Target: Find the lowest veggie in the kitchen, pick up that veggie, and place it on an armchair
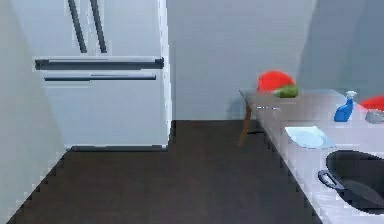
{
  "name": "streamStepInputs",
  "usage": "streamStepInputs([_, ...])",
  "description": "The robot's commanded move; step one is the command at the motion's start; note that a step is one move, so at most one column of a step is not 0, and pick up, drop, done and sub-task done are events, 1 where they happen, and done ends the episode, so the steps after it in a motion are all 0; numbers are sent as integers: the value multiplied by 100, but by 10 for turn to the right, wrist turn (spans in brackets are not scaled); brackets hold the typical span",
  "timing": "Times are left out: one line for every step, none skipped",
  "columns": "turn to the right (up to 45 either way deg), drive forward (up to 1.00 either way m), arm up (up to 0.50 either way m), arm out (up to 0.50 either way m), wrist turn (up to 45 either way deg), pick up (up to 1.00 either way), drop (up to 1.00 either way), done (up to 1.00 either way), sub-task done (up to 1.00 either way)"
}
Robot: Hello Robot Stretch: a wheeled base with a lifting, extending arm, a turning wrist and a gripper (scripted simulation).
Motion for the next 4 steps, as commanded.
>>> streamStepInputs([0,100,0,0,0,0,0,0,0])
streamStepInputs([0,15,0,0,0,0,0,0,0])
streamStepInputs([-330,0,0,0,0,0,0,0,0])
streamStepInputs([450,0,0,0,0,0,0,0,0])
